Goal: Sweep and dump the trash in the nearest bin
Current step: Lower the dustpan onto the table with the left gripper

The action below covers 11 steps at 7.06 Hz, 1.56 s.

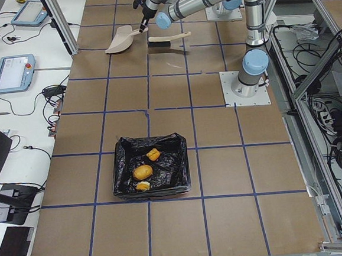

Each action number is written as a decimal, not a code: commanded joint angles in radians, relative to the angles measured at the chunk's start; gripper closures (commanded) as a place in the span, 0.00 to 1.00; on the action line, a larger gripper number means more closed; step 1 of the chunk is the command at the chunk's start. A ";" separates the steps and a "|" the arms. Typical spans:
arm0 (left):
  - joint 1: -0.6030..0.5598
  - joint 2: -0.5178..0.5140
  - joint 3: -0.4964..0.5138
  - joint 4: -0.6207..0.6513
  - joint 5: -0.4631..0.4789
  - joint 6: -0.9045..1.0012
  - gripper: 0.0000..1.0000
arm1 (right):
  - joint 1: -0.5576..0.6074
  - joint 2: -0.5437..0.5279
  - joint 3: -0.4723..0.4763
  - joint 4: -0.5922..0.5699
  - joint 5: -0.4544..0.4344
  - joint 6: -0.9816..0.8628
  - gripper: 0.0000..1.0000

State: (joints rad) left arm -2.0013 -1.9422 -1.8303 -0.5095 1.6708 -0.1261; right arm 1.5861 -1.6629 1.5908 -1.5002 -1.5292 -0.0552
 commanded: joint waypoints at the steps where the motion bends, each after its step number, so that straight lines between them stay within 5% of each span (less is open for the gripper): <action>1: -0.001 0.009 -0.024 0.002 0.044 0.000 0.95 | 0.000 0.000 0.000 0.000 0.000 0.000 0.00; 6: -0.004 -0.006 -0.026 0.008 0.030 -0.020 0.93 | 0.002 0.000 0.000 0.000 0.000 0.000 0.00; 8: -0.004 -0.011 -0.026 0.008 0.032 -0.030 0.85 | 0.002 0.002 0.001 -0.002 0.000 0.000 0.00; 10: -0.002 -0.009 -0.024 0.005 0.032 -0.020 0.37 | 0.002 0.000 0.003 0.000 0.000 0.000 0.00; 11: -0.002 -0.009 -0.023 0.005 0.032 -0.020 0.23 | 0.002 0.002 0.002 0.000 0.000 0.000 0.00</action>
State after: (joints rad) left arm -2.0036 -1.9512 -1.8550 -0.5046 1.7044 -0.1473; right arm 1.5873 -1.6624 1.5928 -1.5004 -1.5294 -0.0552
